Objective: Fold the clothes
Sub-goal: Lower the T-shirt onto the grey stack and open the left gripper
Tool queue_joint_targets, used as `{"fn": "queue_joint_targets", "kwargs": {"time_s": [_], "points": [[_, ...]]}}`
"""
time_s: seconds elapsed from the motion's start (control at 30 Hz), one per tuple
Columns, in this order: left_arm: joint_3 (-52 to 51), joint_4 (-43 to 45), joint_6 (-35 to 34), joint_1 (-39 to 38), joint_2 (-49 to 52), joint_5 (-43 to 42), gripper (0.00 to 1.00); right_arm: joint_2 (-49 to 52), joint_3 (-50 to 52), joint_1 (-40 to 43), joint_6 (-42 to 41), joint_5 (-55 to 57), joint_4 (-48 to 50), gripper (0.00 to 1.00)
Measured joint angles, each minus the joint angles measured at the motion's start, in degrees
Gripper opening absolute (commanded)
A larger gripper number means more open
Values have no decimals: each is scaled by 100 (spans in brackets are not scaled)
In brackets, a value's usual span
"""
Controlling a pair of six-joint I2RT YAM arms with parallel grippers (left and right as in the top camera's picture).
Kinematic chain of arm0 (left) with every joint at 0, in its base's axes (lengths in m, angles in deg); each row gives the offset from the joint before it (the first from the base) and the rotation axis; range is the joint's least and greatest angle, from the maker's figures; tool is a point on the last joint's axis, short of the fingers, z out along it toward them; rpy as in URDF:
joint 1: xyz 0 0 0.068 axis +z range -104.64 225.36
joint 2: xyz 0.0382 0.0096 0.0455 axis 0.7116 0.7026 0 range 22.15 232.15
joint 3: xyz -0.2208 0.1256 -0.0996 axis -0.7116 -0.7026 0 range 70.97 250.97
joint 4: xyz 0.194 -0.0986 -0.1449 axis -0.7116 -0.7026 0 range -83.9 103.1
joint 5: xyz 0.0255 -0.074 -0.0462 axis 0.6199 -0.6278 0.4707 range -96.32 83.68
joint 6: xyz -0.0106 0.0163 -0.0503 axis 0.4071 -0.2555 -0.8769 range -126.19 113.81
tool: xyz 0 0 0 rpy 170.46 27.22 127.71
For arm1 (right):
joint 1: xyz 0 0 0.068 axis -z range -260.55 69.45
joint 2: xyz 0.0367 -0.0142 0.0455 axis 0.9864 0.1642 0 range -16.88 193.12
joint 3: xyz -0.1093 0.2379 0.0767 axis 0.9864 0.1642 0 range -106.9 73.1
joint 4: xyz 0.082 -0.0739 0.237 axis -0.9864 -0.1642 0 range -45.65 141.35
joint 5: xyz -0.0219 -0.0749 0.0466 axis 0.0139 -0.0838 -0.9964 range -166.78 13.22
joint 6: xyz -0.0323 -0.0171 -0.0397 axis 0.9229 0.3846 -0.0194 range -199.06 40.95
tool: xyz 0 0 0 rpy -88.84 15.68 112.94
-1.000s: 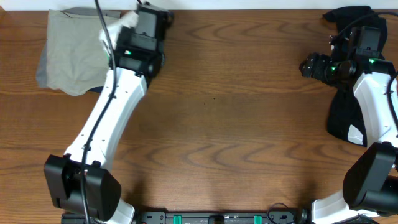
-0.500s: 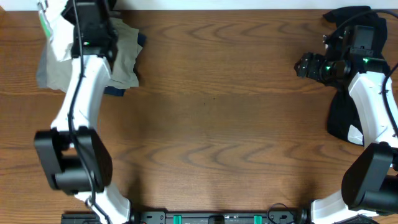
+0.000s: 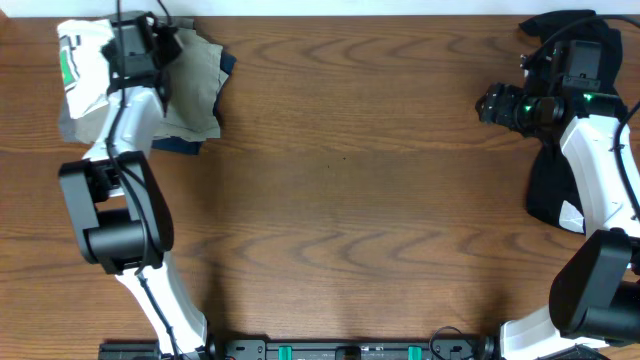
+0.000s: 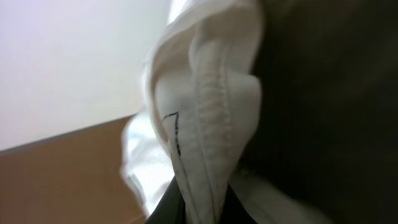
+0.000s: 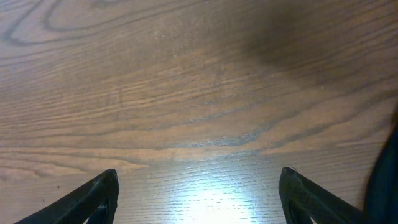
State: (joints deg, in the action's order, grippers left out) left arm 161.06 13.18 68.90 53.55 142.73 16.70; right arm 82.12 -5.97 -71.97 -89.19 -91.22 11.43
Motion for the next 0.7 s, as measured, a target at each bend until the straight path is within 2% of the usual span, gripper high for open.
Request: {"fn": "queue_joint_targets", "kwargs": {"time_s": [0.07, 0.17, 0.23, 0.37, 0.7], "points": [[0, -136, -295, -164, 0, -7, 54, 0, 0, 0, 0, 15, 0, 80], [0, -527, -767, -435, 0, -63, 93, 4, 0, 0, 0, 22, -7, 81], [0, -885, -1198, -629, 0, -74, 98, 11, 0, -2, 0, 33, -4, 81], [7, -1453, -2312, -914, 0, -76, 100, 44, 2, -13, 0, 42, -9, 81], [7, -1947, -4739, -1106, -131, -111, 98, 74, 2, -24, 0, 39, 33, 81]]}}
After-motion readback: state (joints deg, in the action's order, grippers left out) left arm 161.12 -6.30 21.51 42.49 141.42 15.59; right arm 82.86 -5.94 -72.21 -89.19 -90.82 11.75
